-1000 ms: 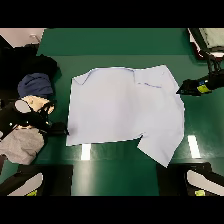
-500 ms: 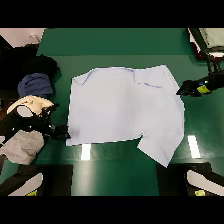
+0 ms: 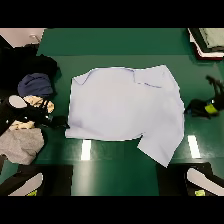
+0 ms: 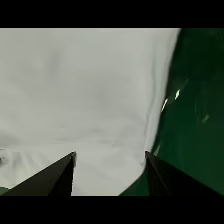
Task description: Fold the shirts.
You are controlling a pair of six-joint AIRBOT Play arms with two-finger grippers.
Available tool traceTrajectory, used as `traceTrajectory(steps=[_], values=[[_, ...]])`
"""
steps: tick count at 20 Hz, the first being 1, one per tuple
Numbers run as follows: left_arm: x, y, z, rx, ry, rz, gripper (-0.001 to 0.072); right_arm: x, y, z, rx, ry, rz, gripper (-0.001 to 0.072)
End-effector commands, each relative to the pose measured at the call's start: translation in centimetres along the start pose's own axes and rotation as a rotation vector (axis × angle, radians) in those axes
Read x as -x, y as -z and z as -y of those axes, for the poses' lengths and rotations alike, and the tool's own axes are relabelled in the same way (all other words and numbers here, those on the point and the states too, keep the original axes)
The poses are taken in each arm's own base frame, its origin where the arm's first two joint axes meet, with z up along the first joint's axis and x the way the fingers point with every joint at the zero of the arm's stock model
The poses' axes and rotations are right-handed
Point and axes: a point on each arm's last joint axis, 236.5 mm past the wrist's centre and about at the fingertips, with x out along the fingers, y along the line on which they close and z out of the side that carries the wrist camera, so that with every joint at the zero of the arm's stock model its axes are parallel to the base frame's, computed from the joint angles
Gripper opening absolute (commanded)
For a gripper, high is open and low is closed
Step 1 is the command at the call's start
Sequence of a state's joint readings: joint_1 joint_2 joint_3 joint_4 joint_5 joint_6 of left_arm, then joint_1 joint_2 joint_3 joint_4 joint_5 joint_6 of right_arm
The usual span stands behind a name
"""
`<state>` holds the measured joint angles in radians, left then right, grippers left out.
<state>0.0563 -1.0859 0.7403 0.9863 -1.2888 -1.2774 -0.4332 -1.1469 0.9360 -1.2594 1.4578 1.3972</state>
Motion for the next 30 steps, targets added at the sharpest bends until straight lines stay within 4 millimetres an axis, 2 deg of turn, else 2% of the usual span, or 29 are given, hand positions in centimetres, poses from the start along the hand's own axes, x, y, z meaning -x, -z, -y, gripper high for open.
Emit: traceTrajectory(steps=[1,4,5,6,8,9,10,11,13,14,16,18,19,21,24,27,30], values=[[1.8,-2.2,0.8,-0.044,-0.012,0.062,0.002,-3.4,4.4,3.4,-0.15,-0.055,-0.098,0.0502],[1.8,-2.1,0.7,-0.045,-0.015,0.058,0.002,-5.7,5.7,3.6,-0.175,-0.091,-0.139,0.0496],[1.8,-2.1,0.7,-0.045,-0.014,0.056,0.002,-6.3,5.7,3.6,-0.172,-0.088,-0.144,0.0483],[1.8,-2.1,0.8,-0.045,-0.013,0.056,0.002,-6.7,5.8,3.4,-0.16,-0.085,-0.152,0.0435],[1.8,-1.9,0.8,-0.045,-0.011,0.049,0.002,-7.3,5.4,2.9,-0.127,-0.073,-0.15,0.0433],[1.8,-1.7,0.9,-0.045,-0.009,0.038,0.002,-7.4,5.1,2.6,-0.105,-0.065,-0.142,0.0398],[1.8,-1.3,0.9,-0.046,-0.005,0.023,0.002,-7.6,5.0,2.3,-0.087,-0.057,-0.139,0.0295],[1.8,-0.7,1.1,-0.048,0.001,0.0,0.002,-7.6,5.0,2.2,-0.076,-0.054,-0.141,0.0257],[1.8,0.8,0.9,-0.098,0.0,-0.067,0.002,-7.7,5.1,2.0,-0.068,-0.053,-0.145,0.0071],[1.8,1.7,0.6,-0.103,-0.012,-0.104,0.002,-7.7,5.2,2.0,-0.068,-0.055,-0.149,0.0052],[1.2,3.9,-0.3,-0.089,-0.024,-0.181,0.0024,-7.6,5.5,2.0,-0.067,-0.054,-0.164,0.0023],[-0.3,6.3,-0.9,-0.047,-0.01,-0.247,0.0392,-7.6,5.7,1.9,-0.067,-0.056,-0.17,0.0018],[-1.2,7.4,-1.4,-0.025,-0.007,-0.27,0.0424,-7.6,5.7,1.9,-0.067,-0.056,-0.17,0.0018],[-2.3,8.9,-2.6,0.009,-0.03,-0.296,0.0426,-7.6,5.7,1.9,-0.067,-0.057,-0.172,0.0018],[-2.5,8.2,-4.8,0.063,-0.131,-0.26,0.0427,-7.6,5.8,1.8,-0.067,-0.059,-0.178,0.0018],[-3.9,7.6,-3.9,0.1,-0.071,-0.205,0.0426,-7.6,5.9,1.8,-0.067,-0.059,-0.179,0.0018],[-4.8,7.3,-4.0,0.12,-0.057,-0.169,0.0425,-7.6,5.9,1.8,-0.067,-0.06,-0.18,0.0018]])
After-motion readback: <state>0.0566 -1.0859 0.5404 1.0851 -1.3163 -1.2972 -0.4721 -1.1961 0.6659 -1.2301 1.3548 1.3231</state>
